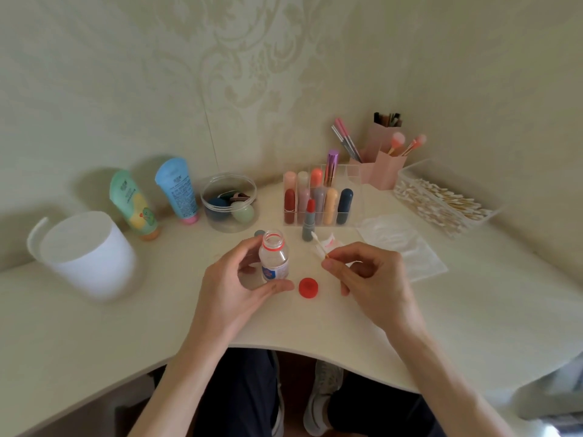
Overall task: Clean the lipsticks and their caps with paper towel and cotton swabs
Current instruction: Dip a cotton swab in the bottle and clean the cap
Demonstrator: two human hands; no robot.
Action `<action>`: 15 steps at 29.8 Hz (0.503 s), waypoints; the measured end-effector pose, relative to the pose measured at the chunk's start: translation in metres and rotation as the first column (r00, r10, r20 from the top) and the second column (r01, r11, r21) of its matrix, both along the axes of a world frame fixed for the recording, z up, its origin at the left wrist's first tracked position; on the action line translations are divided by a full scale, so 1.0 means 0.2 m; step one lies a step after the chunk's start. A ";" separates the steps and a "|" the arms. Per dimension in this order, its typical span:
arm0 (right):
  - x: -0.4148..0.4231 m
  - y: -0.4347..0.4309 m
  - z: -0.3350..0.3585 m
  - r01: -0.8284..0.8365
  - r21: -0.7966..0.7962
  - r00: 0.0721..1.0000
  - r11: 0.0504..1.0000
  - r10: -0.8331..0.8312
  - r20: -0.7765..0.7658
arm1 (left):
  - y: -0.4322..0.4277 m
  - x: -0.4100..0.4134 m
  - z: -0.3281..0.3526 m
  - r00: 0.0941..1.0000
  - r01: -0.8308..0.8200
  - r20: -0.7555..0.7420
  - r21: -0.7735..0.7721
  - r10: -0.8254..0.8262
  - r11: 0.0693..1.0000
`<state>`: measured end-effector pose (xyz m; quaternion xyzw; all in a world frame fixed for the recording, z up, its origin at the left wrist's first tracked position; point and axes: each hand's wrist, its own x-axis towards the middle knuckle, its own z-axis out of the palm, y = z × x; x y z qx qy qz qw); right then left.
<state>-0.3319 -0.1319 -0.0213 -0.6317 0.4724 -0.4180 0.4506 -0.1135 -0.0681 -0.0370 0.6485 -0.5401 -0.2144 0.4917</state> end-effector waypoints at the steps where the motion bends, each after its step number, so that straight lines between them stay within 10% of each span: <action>1: 0.00 0.00 0.01 0.001 -0.005 1.000 1.000 -0.001 0.028 | 0.02 0.00 0.00 0.999 -0.030 0.033 -0.045 0.032 0.999; 6: 0.01 0.03 0.09 -0.050 -0.017 0.968 0.999 0.052 0.244 | 0.18 -0.08 0.07 0.976 -0.210 -0.021 -0.351 0.217 0.913; 15: 0.09 0.11 0.16 -0.317 0.059 0.915 0.947 0.289 0.280 | 0.15 -0.20 0.19 0.903 0.033 -0.420 -0.150 -0.094 0.988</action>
